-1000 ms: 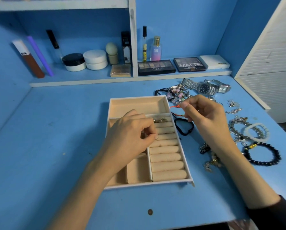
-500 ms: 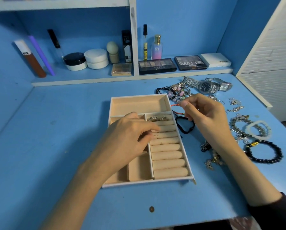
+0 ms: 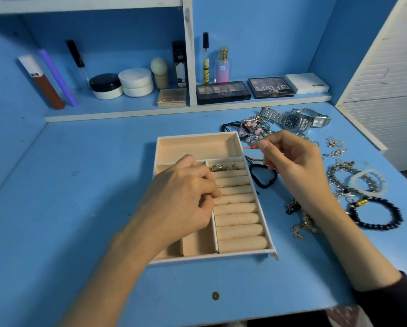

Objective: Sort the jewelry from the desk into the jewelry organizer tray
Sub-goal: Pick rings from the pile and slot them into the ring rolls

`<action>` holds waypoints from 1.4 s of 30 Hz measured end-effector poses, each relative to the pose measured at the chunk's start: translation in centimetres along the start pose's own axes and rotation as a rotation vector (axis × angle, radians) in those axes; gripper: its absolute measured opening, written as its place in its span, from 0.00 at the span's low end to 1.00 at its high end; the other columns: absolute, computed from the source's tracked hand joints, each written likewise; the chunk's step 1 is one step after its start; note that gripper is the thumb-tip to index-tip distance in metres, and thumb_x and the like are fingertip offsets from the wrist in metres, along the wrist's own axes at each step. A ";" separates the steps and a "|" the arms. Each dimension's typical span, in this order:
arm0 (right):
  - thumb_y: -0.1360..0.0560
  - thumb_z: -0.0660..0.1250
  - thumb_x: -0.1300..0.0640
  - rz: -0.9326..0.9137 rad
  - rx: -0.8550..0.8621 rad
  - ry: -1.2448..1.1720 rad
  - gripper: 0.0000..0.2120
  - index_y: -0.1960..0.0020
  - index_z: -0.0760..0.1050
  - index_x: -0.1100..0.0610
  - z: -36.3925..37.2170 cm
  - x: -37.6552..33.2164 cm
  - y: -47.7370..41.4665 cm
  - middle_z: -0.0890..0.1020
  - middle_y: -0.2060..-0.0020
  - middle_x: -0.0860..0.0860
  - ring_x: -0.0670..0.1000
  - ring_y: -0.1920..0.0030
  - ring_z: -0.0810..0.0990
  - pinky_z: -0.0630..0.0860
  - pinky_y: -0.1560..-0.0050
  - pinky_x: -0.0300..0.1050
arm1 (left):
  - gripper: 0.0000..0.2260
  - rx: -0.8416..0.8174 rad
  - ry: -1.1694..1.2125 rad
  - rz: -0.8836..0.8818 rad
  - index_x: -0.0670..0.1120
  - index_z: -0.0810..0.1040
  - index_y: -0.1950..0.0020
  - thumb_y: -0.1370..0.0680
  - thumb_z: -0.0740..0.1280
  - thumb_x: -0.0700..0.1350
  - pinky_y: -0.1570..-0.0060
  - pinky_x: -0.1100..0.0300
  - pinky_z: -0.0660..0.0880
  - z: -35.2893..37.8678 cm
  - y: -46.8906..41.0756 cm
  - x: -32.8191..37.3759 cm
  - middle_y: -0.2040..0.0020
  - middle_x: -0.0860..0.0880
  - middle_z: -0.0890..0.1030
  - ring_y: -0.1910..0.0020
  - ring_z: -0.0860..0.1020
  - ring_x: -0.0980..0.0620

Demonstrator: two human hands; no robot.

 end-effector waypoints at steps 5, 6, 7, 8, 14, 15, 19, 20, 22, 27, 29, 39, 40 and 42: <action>0.25 0.65 0.53 0.002 0.002 -0.006 0.08 0.58 0.77 0.56 0.0 0.0 0.0 0.75 0.69 0.60 0.61 0.68 0.72 0.69 0.66 0.57 | 0.11 -0.006 -0.006 -0.008 0.51 0.85 0.58 0.31 0.63 0.42 0.63 0.63 0.72 0.2 0.1 0.1 0.62 0.57 0.80 0.58 0.70 0.59; 0.25 0.65 0.53 0.002 0.001 -0.007 0.08 0.58 0.77 0.57 0.0 0.0 0.0 0.75 0.69 0.60 0.61 0.68 0.72 0.69 0.66 0.57 | 0.11 -0.007 -0.008 -0.009 0.51 0.85 0.58 0.31 0.63 0.42 0.63 0.63 0.73 0.2 0.1 0.0 0.62 0.57 0.80 0.58 0.70 0.59; 0.25 0.65 0.53 0.002 -0.001 -0.009 0.08 0.58 0.77 0.57 0.0 0.0 0.0 0.75 0.69 0.61 0.60 0.68 0.71 0.68 0.66 0.57 | 0.11 -0.008 -0.008 -0.015 0.51 0.85 0.58 0.31 0.63 0.43 0.62 0.63 0.73 0.3 0.1 0.0 0.62 0.58 0.80 0.58 0.70 0.60; 0.25 0.65 0.53 0.002 -0.003 -0.013 0.08 0.58 0.77 0.56 0.0 0.0 0.0 0.75 0.69 0.61 0.60 0.68 0.71 0.68 0.67 0.56 | 0.11 -0.010 -0.003 -0.023 0.52 0.85 0.58 0.31 0.63 0.43 0.62 0.62 0.73 0.3 0.0 -0.1 0.62 0.58 0.80 0.58 0.69 0.60; 0.24 0.65 0.57 0.026 0.018 -0.057 0.07 0.60 0.77 0.56 -0.5 -0.3 -0.2 0.76 0.70 0.52 0.50 0.68 0.72 0.68 0.66 0.44 | 0.12 -0.003 0.077 -0.075 0.52 0.83 0.57 0.30 0.60 0.43 0.61 0.56 0.76 0.2 -0.5 -0.1 0.63 0.62 0.77 0.58 0.69 0.59; 0.24 0.65 0.57 0.032 0.033 -0.069 0.07 0.60 0.77 0.55 -0.9 -0.4 -0.3 0.76 0.70 0.52 0.49 0.68 0.72 0.68 0.67 0.40 | 0.12 0.005 0.088 -0.078 0.53 0.83 0.56 0.30 0.60 0.44 0.61 0.55 0.76 0.3 -0.7 0.0 0.64 0.63 0.76 0.58 0.69 0.59; 0.24 0.65 0.58 0.068 0.101 -0.070 0.06 0.59 0.76 0.58 -3.3 0.1 -1.0 0.76 0.70 0.53 0.46 0.70 0.72 0.68 0.68 0.33 | 0.09 0.024 0.109 -0.112 0.55 0.82 0.55 0.26 0.63 0.44 0.62 0.65 0.69 0.5 -2.4 1.1 0.60 0.61 0.78 0.56 0.70 0.59; 0.24 0.65 0.58 0.075 0.115 -0.039 0.06 0.60 0.76 0.57 -4.1 0.4 -1.3 0.76 0.70 0.52 0.47 0.69 0.72 0.68 0.68 0.34 | 0.09 0.023 0.113 -0.120 0.55 0.82 0.54 0.26 0.64 0.44 0.61 0.67 0.67 0.7 -3.0 1.5 0.59 0.60 0.79 0.54 0.70 0.59; 0.25 0.66 0.56 0.100 0.123 0.062 0.07 0.60 0.77 0.57 -5.5 1.1 -1.8 0.77 0.70 0.51 0.47 0.68 0.72 0.67 0.67 0.38 | 0.09 0.024 0.145 -0.109 0.54 0.82 0.52 0.25 0.64 0.45 0.56 0.62 0.71 1.3 -4.4 2.1 0.58 0.59 0.80 0.51 0.71 0.57; 0.27 0.68 0.58 0.109 0.029 0.424 0.03 0.59 0.79 0.54 -7.9 2.9 -2.9 0.75 0.70 0.48 0.47 0.70 0.70 0.65 0.67 0.40 | 0.08 -0.056 0.156 -0.098 0.54 0.80 0.49 0.24 0.65 0.44 0.50 0.53 0.72 4.0 -8.2 3.8 0.56 0.58 0.79 0.52 0.70 0.54; 0.28 0.68 0.59 0.066 -0.013 0.607 0.03 0.58 0.80 0.55 -8.2 3.4 -3.1 0.76 0.66 0.49 0.49 0.63 0.72 0.64 0.61 0.42 | 0.08 -0.055 0.134 -0.097 0.54 0.80 0.48 0.24 0.64 0.45 0.50 0.56 0.70 5.0 -9.2 4.5 0.54 0.57 0.79 0.53 0.68 0.55; 0.29 0.69 0.47 0.014 -0.136 0.827 0.14 0.46 0.80 0.50 -7.2 4.8 -3.0 0.71 0.61 0.49 0.50 0.52 0.65 0.66 0.53 0.45 | 0.07 0.024 0.165 -0.121 0.51 0.81 0.49 0.24 0.65 0.43 0.48 0.59 0.69 5.9 -9.6 4.0 0.53 0.54 0.80 0.50 0.71 0.54; 0.29 0.69 0.47 0.005 -0.147 0.841 0.14 0.45 0.80 0.49 -7.0 4.8 -3.0 0.71 0.61 0.49 0.50 0.52 0.64 0.65 0.53 0.44 | 0.07 0.027 0.168 -0.122 0.51 0.81 0.49 0.24 0.65 0.44 0.48 0.59 0.68 5.9 -9.6 4.1 0.53 0.54 0.80 0.50 0.71 0.54; 0.29 0.69 0.47 -0.004 -0.160 0.857 0.14 0.45 0.80 0.49 -6.9 4.8 -3.0 0.71 0.60 0.50 0.50 0.52 0.65 0.64 0.54 0.43 | 0.07 0.023 0.166 -0.117 0.51 0.81 0.49 0.24 0.65 0.43 0.48 0.59 0.68 5.9 -9.6 4.3 0.53 0.54 0.80 0.50 0.70 0.54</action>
Point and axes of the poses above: each hand's wrist, its own y-axis away from the middle knuckle, its own z-axis out of the palm, x = y × z, the point moved 4 cm from there along -y, towards the middle knuckle
